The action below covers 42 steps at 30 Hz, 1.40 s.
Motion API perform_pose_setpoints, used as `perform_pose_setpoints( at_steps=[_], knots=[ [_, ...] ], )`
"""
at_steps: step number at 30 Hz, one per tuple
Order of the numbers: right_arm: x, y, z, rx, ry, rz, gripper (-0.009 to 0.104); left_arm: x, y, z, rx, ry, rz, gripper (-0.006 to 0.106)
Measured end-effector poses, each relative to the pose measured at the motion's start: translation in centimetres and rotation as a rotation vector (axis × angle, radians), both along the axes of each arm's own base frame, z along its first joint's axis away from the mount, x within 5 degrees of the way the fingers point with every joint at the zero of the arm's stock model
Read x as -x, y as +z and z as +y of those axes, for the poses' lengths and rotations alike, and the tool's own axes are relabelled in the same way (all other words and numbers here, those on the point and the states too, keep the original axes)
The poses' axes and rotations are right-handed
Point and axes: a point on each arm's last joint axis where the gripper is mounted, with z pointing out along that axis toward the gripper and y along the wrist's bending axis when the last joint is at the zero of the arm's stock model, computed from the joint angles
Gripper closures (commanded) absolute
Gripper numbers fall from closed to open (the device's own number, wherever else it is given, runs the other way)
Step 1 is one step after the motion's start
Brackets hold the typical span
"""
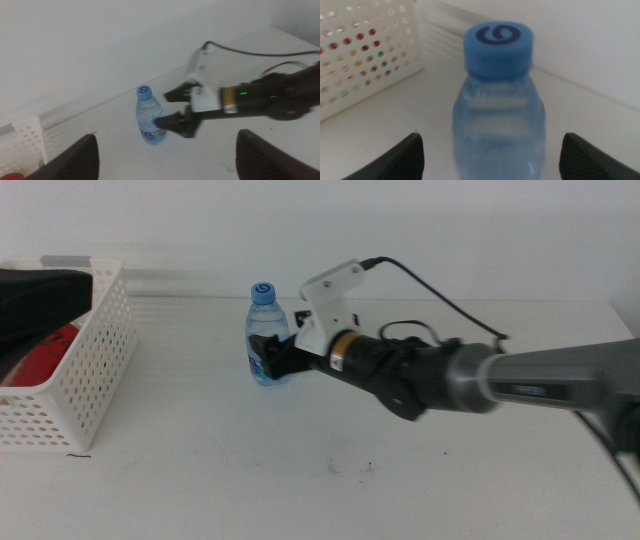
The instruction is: Use arms to grab the bottles and put them into the dustbin to the left of the table.
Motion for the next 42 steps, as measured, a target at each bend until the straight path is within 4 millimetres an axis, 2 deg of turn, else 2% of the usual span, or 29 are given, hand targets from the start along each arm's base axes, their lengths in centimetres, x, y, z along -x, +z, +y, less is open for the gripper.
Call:
perform_pose_setpoints(
  at_steps=[6, 9, 16, 22, 29, 32, 40, 42],
  knots=[
    [5.8, 2.9, -4.7, 0.077, -0.026, 0.105, 0.004, 0.0, 0.0, 0.0, 0.002, -0.001, 0.001, 0.007],
    [8.9, 5.1, -7.4, 0.14, -0.055, 0.155, 0.004, 0.0, 0.0, 0.0, 0.002, -0.001, 0.001, 0.007],
    [14.9, 13.1, -12.8, 0.265, -0.167, 0.283, 0.004, 0.0, 0.0, 0.0, 0.002, -0.001, 0.001, 0.007],
    [19.2, 20.5, -15.0, 0.237, -0.064, 0.262, 0.004, 0.0, 0.0, 0.0, 0.002, -0.001, 0.001, 0.007],
    [22.7, 29.3, -17.5, 0.219, -0.03, 0.185, 0.004, 0.0, 0.0, 0.0, 0.002, -0.001, 0.001, 0.007],
    [23.8, 32.2, -18.4, 0.193, -0.028, 0.144, 0.004, 0.0, 0.0, 0.0, 0.003, 0.0, -0.002, 0.007],
    [25.7, 35.9, -19.9, 0.156, -0.027, 0.095, 0.004, 0.0, 0.1, 0.0, 0.006, 0.0, -0.005, 0.007],
    [25.8, 36.0, -20.0, 0.154, -0.027, 0.093, 0.004, 0.0, 0.1, 0.0, 0.006, 0.0, -0.005, 0.007]
  ],
)
